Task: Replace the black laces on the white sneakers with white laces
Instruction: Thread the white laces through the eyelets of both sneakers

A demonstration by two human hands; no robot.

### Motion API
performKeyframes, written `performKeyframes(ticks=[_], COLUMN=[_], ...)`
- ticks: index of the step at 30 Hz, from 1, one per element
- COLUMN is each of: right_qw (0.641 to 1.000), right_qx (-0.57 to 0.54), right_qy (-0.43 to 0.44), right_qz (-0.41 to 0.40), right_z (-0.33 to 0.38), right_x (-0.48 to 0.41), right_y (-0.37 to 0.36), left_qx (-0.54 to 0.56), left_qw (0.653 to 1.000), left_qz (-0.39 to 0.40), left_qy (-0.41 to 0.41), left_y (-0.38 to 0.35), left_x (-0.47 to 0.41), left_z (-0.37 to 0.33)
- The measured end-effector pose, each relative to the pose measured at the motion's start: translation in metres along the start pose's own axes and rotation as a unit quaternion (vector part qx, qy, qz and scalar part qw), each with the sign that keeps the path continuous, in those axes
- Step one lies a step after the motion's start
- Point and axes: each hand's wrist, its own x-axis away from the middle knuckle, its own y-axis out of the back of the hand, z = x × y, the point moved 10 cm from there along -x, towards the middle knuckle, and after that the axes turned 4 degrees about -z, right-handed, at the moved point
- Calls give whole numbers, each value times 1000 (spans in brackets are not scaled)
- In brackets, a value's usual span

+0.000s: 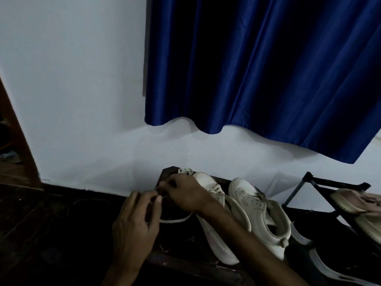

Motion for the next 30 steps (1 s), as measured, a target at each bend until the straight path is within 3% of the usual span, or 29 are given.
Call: performKeyframes(ticks=[3,5,7,8,10,12,13,15,17,19,21,25,27,29,30], right_qw=[984,964,958,961,971,982,986,992,996,997,998,999,996,985,979], right_qx=[-176,-257,-267,-254,-218,-175,-153,-119,-86,-69,-50,-30,-20,15,46], right_qy=[-12,-20,-6,3,22,31,31,22,13,3,-2,13,36,41,25], right_qz=[-34,-68,-105,-113,-97,-64,-52,-41,-34,-32,-35,-36,-83,-166,-196], right_z=[19,23,24,25,24,19,14,2,-9,-17,-24,-19,-15,-23,-35], right_x=[2,3,4,6,12,23,29,38,43,45,46,47,49,55,59], right_y=[20,38,52,53,45,29,23,15,10,6,2,1,27,69,89], left_qx=[-47,-47,110,224,389,480,514,548,563,574,552,395,322,287,291], left_qw=[994,992,977,937,808,697,661,631,622,632,676,840,893,903,892], left_qz=[101,115,98,93,106,121,102,34,-8,-5,6,34,104,183,218], left_qy=[4,22,154,251,430,519,537,548,544,521,488,371,296,261,267], left_y=[-25,-31,-28,-33,-52,-62,-60,-51,-42,-34,-25,-9,-18,-37,-49], left_x=[-4,-3,-7,-10,-20,-41,-56,-86,-114,-143,-164,-175,-160,-131,-114], left_z=[10,15,20,27,44,53,58,75,89,95,95,61,29,5,-3])
